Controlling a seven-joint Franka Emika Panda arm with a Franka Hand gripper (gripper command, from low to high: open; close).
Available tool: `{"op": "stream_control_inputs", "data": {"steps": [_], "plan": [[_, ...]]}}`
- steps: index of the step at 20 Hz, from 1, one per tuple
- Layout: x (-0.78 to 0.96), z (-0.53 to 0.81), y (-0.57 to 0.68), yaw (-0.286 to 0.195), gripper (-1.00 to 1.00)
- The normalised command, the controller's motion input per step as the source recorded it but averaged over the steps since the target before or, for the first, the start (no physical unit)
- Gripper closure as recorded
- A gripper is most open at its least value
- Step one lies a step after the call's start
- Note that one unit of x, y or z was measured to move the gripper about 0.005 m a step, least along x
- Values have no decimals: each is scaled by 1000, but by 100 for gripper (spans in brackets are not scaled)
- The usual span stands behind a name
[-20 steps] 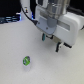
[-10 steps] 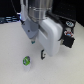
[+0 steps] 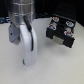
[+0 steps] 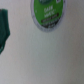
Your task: Open the kcup holder, insert the kcup into the holder, and close the kcup holder
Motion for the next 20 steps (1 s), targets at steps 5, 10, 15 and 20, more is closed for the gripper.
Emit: {"op": "stream_control_inputs", "data": {"steps": [5,10,15,20], "plan": [[313,-205,-83,-157,-100],[85,-77,99,-26,-100],[0,-195,288,49,-100],[1,-254,231,34,-100]]}}
